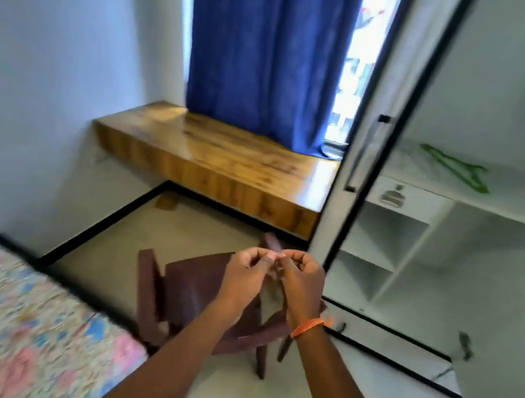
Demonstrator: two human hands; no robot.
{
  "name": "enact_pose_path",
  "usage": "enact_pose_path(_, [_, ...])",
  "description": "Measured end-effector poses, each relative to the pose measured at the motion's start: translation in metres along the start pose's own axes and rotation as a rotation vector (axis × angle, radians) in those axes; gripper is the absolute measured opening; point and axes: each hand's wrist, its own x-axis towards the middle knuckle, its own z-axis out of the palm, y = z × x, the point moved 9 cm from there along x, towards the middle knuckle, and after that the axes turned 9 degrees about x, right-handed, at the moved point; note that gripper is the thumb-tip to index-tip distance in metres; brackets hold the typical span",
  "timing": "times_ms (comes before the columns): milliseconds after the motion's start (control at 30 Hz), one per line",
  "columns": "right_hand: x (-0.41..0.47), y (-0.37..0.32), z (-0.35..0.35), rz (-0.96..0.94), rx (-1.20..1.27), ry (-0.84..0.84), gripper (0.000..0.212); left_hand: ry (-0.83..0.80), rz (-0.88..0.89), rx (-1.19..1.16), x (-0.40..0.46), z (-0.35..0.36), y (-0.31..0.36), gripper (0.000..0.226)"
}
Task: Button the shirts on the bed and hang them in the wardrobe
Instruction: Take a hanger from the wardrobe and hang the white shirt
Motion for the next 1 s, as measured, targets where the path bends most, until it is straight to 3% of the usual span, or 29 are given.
enact_pose_path(233, [0.114, -0.030, -0.202, -0.035, 0.034, 0.292, 0.007, -0.285, -0.014, -0.027, 0.049, 0.240, 0.035, 0.026])
enact_pose_path(400, [0.188, -0.040, -0.288, -0.019, 0.012, 0.377, 0.013, -0.317, -0.012, -0.002, 0.095, 0.339, 0.055, 0.015])
enact_pose_path(600, [0.292, -0.052, -0.332, -0.062, -0.042, 0.396, 0.018, -0.288, 0.071, 0.099, 0.189, 0.426, 0.093, 0.014])
enact_pose_path(700, [0.360, -0.058, -0.340, -0.091, -0.090, 0.373, 0.017, -0.228, 0.158, 0.202, 0.248, 0.463, 0.114, 0.030])
enact_pose_path(833, [0.449, -0.062, -0.351, -0.076, -0.119, 0.348, 0.015, -0.217, 0.236, 0.344, 0.327, 0.513, 0.134, 0.012])
enact_pose_path(1000, [0.563, -0.077, -0.358, -0.063, -0.161, 0.308, 0.017, -0.140, 0.464, 0.594, 0.406, 0.569, 0.166, 0.015])
